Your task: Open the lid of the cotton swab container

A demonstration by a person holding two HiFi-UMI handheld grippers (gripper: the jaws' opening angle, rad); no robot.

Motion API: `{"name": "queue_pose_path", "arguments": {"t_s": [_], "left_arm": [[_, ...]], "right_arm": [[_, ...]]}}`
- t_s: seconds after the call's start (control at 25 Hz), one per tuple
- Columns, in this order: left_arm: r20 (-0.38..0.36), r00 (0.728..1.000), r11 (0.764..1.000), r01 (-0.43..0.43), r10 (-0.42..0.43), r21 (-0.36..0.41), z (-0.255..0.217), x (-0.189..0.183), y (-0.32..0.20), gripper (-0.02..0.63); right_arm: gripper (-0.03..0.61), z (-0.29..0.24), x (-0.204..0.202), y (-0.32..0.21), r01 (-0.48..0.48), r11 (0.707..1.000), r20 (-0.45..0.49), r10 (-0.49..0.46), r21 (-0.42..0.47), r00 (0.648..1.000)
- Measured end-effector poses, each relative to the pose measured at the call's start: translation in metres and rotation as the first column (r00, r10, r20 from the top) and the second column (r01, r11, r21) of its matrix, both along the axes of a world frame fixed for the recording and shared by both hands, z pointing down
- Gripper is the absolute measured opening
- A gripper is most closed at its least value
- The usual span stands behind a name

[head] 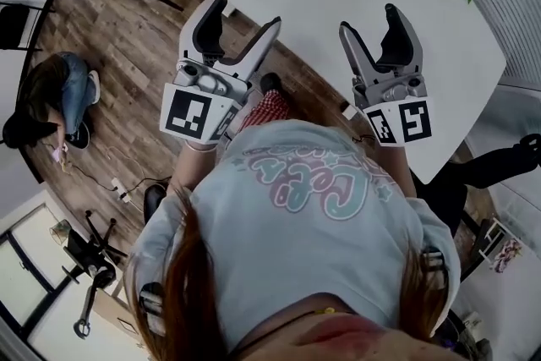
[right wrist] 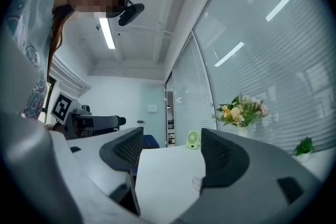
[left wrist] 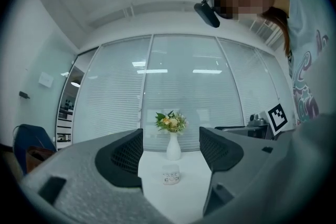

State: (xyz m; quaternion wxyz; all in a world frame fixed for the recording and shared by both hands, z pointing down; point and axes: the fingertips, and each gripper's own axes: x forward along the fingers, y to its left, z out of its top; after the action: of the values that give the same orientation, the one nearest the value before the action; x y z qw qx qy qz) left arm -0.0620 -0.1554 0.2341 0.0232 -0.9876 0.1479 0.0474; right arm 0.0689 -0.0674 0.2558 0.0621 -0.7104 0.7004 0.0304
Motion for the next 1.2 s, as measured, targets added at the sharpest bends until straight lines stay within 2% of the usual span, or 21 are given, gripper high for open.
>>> {"name": "queue_pose_path", "arguments": {"t_s": [0.24, 0.6, 0.88, 1.2], "left_arm": [[-0.011, 0.996, 0.996, -0.085, 0.085, -0.01, -0.001, 0.033, -0.046, 0.31], [-0.004, 0.979, 0.979, -0.204, 0.204, -0.013, -0.001, 0.066, -0.084, 0.309], [-0.007, 0.957, 0.957, -0.29, 0.29, -0.009, 0.0, 0.086, -0.094, 0.308], [-0.021, 0.945, 0.946, -0.325, 0.325, 0.008, -0.004, 0.103, -0.082, 0.308]], "right_arm": [[0.331, -0.002, 0.023, -0.039, -0.074, 0.997, 0.001, 0.074, -0.006, 0.997], [0.331, -0.001, 0.044, -0.069, -0.179, 0.984, 0.008, 0.18, -0.014, 0.984], [0.331, -0.004, 0.056, -0.075, -0.243, 0.97, 0.001, 0.243, -0.016, 0.97], [0.331, -0.011, 0.063, -0.065, -0.239, 0.971, -0.018, 0.238, -0.008, 0.971]]}}
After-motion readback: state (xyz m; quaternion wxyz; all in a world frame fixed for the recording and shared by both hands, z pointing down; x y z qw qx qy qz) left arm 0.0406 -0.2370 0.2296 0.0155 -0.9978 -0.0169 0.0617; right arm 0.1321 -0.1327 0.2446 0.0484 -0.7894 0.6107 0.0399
